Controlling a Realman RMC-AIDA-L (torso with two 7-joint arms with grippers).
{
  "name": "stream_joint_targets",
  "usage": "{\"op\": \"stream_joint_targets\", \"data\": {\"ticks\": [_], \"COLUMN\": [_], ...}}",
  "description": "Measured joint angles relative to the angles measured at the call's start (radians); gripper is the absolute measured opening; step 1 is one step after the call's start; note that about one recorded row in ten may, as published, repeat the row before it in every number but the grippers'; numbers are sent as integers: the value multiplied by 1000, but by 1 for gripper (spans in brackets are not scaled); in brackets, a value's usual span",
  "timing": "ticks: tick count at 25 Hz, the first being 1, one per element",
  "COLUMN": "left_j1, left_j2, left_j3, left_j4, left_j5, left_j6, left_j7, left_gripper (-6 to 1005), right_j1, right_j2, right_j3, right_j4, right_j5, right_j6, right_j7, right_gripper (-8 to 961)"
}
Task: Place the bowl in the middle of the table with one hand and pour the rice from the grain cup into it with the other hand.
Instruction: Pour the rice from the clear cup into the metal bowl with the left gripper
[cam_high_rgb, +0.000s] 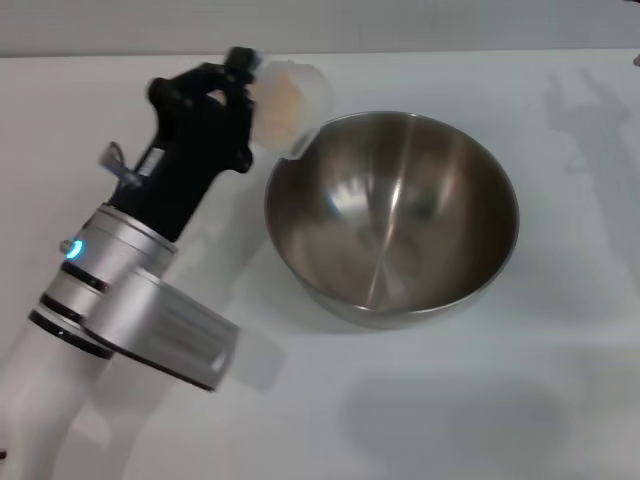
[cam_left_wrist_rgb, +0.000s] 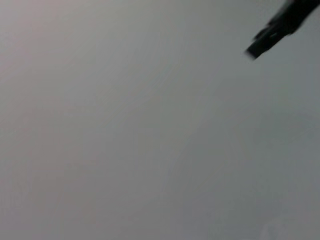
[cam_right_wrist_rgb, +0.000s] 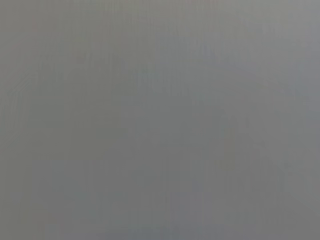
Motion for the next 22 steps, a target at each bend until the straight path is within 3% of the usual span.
{"op": "stream_joint_targets", "data": {"ticks": [3,11,22], "left_j1": [0,-3,-11], "left_j2": [0,0,0], "left_j3": [4,13,23], "left_j4": [-13,-21,-20], "left_j5": [69,160,184], "left_j6": [-4,-63,-96], "left_j7": [171,427,731], "left_gripper": [39,43,49], "right_j1": [0,13,25], "right_j2": [-1,-5,-7], "right_j3": [2,0,6], "right_j4": [2,4,5], "right_j5": [0,0,0], "right_j6": [0,2,10], "right_j7": [-2,-2,-3], "right_gripper": [429,422,422]}}
